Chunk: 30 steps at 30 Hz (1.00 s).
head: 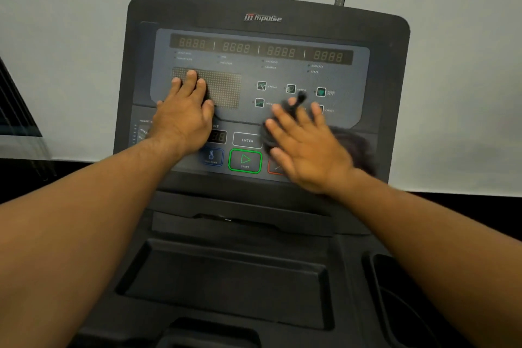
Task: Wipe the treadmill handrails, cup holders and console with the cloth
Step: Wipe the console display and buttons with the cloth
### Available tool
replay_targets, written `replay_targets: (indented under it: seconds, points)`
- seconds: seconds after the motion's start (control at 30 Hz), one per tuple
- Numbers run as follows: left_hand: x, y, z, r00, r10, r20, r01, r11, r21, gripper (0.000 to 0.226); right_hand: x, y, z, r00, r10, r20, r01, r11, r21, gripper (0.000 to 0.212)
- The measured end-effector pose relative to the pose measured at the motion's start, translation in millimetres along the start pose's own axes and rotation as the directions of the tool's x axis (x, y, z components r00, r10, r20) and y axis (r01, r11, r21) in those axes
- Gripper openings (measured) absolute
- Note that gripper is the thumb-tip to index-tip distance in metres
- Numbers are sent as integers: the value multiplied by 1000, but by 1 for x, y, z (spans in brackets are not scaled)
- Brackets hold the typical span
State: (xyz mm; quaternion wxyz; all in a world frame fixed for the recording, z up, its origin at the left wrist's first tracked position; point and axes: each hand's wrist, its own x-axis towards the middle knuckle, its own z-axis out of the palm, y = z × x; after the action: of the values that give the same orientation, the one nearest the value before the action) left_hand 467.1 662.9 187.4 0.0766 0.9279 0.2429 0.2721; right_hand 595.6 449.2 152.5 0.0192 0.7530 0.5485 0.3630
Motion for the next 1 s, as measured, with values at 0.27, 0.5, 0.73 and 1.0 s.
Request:
replay_targets:
  seconds: [0.27,0.5,0.73,1.0]
  points:
    - [1,-12,-32,993,67,93,-57,992,-114,49,45,-138,25,958,-246,148,229,966,122,63]
    - [-11,-21,-16,991,125,37,-125,992,-20,51,-8,-83,26,940,-333,76,322,938,128,50]
    - [-21,-44,-8,993,116,19,-116,993,30,52,-107,23,8,919,-357,167,343,933,107,50]
    - [-26,-73,-4,988,154,10,-154,987,44,53,-61,-23,19,898,-410,163,403,912,73,51]
